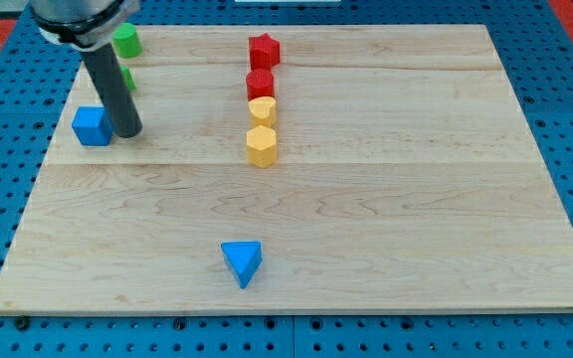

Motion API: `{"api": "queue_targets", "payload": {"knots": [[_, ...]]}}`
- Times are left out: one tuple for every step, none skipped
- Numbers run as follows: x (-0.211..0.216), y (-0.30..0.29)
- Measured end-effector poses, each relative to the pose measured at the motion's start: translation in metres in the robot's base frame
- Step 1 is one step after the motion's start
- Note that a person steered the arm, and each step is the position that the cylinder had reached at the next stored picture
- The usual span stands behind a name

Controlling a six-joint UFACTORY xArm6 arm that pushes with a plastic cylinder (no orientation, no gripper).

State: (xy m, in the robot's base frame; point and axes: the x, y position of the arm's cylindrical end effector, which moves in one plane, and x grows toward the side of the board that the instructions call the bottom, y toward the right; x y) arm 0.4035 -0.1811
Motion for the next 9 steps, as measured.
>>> {"api": "queue_targets", "payload": {"knots": [[0.064, 0.056], [0.069, 0.182], [0.146, 0.260], [0.215, 0.246], [0.209, 0.183], [0.168, 0.110], [0.128, 0.033], [0.106, 0.038], [0.113, 0.082]]}}
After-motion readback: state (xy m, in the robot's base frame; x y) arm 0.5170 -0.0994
